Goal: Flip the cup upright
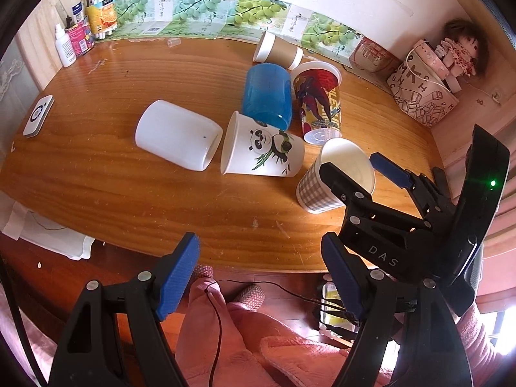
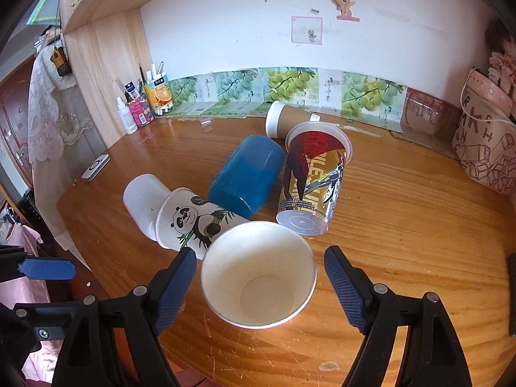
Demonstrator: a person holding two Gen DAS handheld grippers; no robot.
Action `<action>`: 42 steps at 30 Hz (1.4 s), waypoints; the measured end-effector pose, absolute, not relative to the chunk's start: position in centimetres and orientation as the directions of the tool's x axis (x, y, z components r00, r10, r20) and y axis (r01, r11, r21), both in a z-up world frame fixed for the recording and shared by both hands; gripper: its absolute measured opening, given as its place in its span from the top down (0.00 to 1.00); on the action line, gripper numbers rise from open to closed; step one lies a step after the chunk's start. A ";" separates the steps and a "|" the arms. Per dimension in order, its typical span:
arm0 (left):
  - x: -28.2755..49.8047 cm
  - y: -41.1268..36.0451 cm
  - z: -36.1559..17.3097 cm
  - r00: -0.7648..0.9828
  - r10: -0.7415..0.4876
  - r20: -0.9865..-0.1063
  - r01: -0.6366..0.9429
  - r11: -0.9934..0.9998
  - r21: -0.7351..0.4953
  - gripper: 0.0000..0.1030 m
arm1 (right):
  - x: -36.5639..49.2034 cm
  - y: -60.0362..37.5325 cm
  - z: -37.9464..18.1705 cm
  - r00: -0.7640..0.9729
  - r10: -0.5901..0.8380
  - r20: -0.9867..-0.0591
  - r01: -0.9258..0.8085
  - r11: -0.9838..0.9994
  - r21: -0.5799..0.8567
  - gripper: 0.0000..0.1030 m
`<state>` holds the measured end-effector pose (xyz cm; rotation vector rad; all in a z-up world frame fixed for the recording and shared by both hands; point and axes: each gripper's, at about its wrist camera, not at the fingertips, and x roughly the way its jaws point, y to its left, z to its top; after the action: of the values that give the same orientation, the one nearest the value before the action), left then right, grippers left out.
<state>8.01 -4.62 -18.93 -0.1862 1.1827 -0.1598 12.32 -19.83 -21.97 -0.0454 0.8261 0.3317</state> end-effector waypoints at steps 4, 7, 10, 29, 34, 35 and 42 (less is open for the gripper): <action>7.2 -4.3 -19.3 0.370 -0.172 -0.913 -0.005 0.982 -0.187 0.22 | 11.8 -19.7 -21.8 0.629 0.279 -0.725 -0.311 0.946 0.094 0.19; 6.7 -3.9 -19.6 0.382 -0.131 -0.915 -0.032 0.987 -0.155 0.22 | 11.5 -19.6 -21.4 0.633 0.289 -0.718 -0.314 0.944 0.104 0.18; 6.6 -3.3 -19.7 0.387 -0.117 -0.915 -0.034 0.989 -0.141 0.22 | 11.4 -19.6 -20.8 0.642 0.288 -0.711 -0.297 0.948 0.115 0.18; 8.7 1.3 -12.7 0.563 -0.153 -0.812 0.101 0.988 -0.117 0.04 | 6.8 -21.3 -12.8 0.717 0.176 -0.675 0.034 0.958 0.286 0.18; 7.9 2.1 -10.8 0.603 -0.175 -0.778 0.147 0.983 -0.108 0.04 | 3.6 -21.2 -10.7 0.742 0.130 -0.658 0.110 0.944 0.311 0.13; 7.6 2.2 -10.5 0.609 -0.182 -0.772 0.153 0.982 -0.110 0.03 | 3.1 -21.2 -10.3 0.748 0.124 -0.652 0.121 0.940 0.319 0.03; 5.0 1.6 -8.6 0.694 -0.086 -0.715 0.098 0.995 -0.025 0.03 | -0.8 -21.0 -7.9 0.764 0.120 -0.634 0.148 0.924 0.353 0.00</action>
<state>4.99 1.61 -8.59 0.0150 0.7976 -0.1028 -0.76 -21.00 -7.95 0.4004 0.7068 -0.0152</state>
